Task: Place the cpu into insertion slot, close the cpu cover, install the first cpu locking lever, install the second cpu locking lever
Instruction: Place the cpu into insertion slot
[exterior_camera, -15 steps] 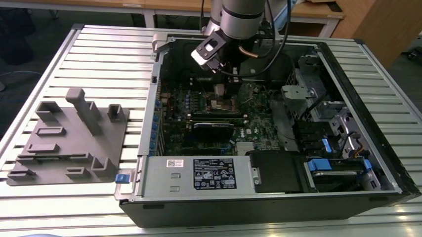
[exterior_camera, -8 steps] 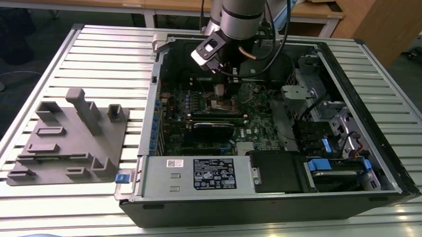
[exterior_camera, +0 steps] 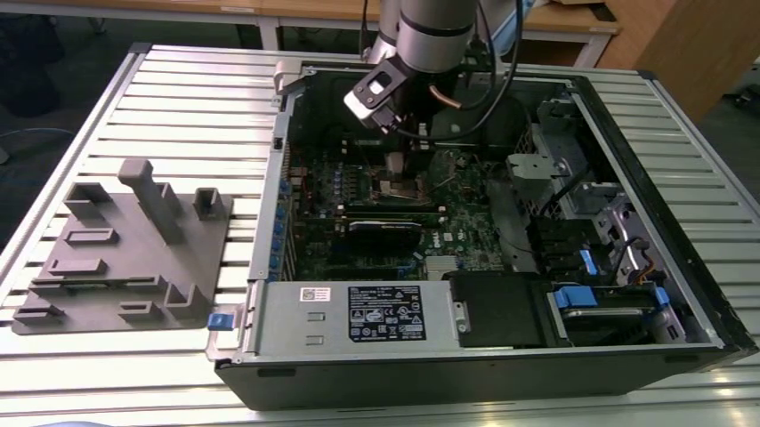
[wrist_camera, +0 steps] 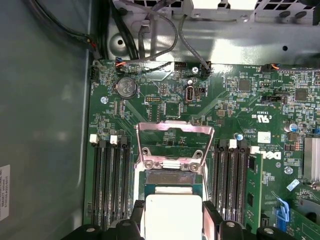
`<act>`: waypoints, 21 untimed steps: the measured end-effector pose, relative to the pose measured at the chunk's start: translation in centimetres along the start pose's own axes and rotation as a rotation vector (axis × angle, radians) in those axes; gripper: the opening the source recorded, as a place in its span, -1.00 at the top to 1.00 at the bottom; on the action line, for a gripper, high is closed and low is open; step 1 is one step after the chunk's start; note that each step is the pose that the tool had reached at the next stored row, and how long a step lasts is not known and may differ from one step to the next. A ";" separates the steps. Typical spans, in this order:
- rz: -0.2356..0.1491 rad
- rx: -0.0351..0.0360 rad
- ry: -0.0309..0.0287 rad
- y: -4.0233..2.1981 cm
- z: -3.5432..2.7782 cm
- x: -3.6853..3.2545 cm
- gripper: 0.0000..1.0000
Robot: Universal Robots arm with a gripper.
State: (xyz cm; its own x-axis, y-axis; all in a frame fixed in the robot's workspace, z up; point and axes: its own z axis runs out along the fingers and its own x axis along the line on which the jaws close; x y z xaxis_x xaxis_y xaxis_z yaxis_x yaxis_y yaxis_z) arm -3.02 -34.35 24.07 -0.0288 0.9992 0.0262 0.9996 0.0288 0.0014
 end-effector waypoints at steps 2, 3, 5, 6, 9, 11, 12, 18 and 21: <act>0.000 -0.0001 0.0002 0.00 0.20 0.00 -0.07; 0.000 -0.0001 0.0003 -0.02 0.33 -0.01 -0.07; 0.000 -0.0001 0.0064 -0.06 0.47 0.00 -0.07; 0.000 -0.0003 0.0106 -0.07 0.54 0.02 -0.07; 0.000 -0.0005 0.0141 -0.08 0.87 0.03 -0.07; 0.000 -0.0004 0.0142 -0.09 1.24 0.02 -0.07; 0.000 -0.0004 0.0142 -0.09 1.41 0.01 -0.07; 0.000 -0.0005 0.0142 -0.16 1.74 0.00 -0.07; 0.000 -0.0004 0.0141 -0.22 2.06 0.00 -0.07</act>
State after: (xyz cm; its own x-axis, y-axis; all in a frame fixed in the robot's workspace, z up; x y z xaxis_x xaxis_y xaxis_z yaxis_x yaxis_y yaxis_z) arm -3.24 -34.30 22.01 -0.0289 0.9988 0.0403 0.9996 0.0288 0.0018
